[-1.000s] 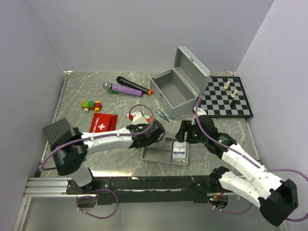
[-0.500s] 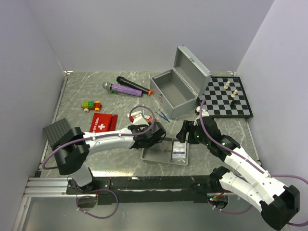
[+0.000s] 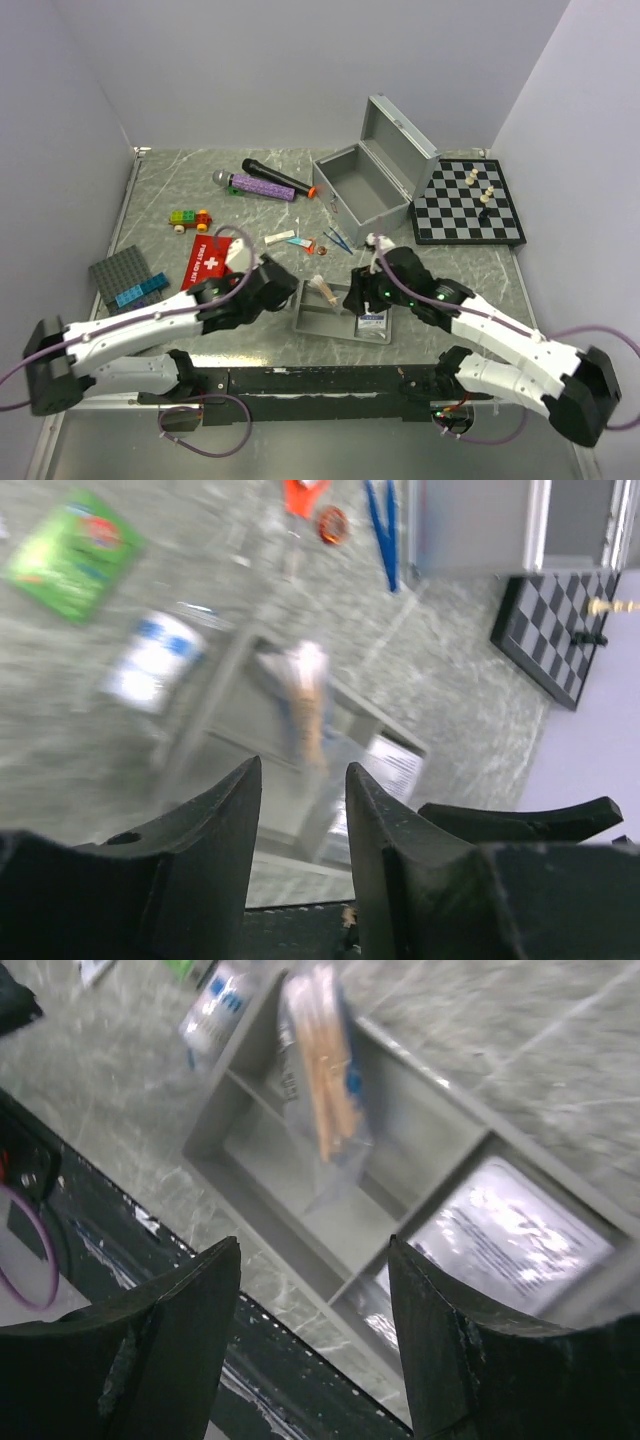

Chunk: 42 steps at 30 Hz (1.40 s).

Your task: Organize the medicine kit

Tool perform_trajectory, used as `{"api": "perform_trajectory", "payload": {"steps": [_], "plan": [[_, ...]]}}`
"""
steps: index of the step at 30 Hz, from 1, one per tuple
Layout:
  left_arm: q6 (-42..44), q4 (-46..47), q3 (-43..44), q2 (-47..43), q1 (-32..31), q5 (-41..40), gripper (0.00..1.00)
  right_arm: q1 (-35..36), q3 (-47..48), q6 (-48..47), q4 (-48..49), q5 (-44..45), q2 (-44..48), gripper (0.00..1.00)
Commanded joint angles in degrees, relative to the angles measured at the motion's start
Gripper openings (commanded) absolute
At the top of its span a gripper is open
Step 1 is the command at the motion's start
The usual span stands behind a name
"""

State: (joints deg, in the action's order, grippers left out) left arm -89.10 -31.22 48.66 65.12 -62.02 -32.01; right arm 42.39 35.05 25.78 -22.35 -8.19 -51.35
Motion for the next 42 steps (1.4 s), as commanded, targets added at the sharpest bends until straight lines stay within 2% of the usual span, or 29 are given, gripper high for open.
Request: {"api": "perform_trajectory", "payload": {"steps": [1, 6, 13, 17, 21, 24, 27, 30, 32, 36, 39, 40, 42], "plan": [[-1.5, -2.1, -7.2, -8.9, -0.3, -5.2, 0.43, 3.7, 4.9, -2.5, 4.2, -1.0, -7.4, 0.67], [-4.4, -4.2, -11.5, -14.8, -0.2, -7.2, 0.43, 4.3, 8.1, -2.5, 3.5, 1.8, -16.9, 0.62], [-4.2, -4.5, -12.6, -15.2, -0.2, -8.3, 0.43, 3.1, 11.0, -1.5, -0.9, 10.4, -24.8, 0.54], [-3.8, -5.1, -12.6, -15.1, -0.2, -8.8, 0.43, 0.9, 11.1, -0.1, -3.6, 15.8, -24.2, 0.52], [-3.8, -5.6, -13.4, -16.2, -0.2, -9.5, 0.43, 0.3, 11.4, -1.1, -5.4, 19.6, -20.7, 0.57], [-3.7, -5.4, -14.1, -17.1, -0.2, -10.0, 0.43, 0.5, 10.8, -2.6, -3.1, 16.8, -15.8, 0.66], [-3.4, -5.4, -14.4, -18.0, -0.2, -10.8, 0.43, 0.7, 11.0, -4.1, 0.9, 9.6, -13.7, 0.66], [-4.3, -6.9, -14.6, -19.3, -0.2, -12.3, 0.43, 1.4, 13.3, -5.3, 3.4, 3.0, -17.2, 0.58], [-3.2, -7.5, -15.0, -21.4, -0.1, -13.1, 0.42, 1.9, 15.3, -5.6, 3.3, 1.7, -21.0, 0.49], [6.4, -3.5, -16.4, -27.2, 0.3, -12.0, 0.43, 2.1, 15.7, -5.0, 5.3, -0.2, -26.7, 0.4], [8.9, -2.5, -18.3, -32.2, 0.7, -12.3, 0.5, 2.1, 15.1, -4.3, 6.2, 0.2, -29.6, 0.39], [8.9, -3.0, -18.8, -33.6, 0.8, -12.7, 0.68, 2.1, 15.2, -4.2, 6.3, 0.4, -30.6, 0.39], [4.3, -7.4, -19.0, -35.0, 1.2, -14.1, 0.83, 2.1, 15.2, -4.2, 6.3, 0.8, -32.5, 0.39]]}}
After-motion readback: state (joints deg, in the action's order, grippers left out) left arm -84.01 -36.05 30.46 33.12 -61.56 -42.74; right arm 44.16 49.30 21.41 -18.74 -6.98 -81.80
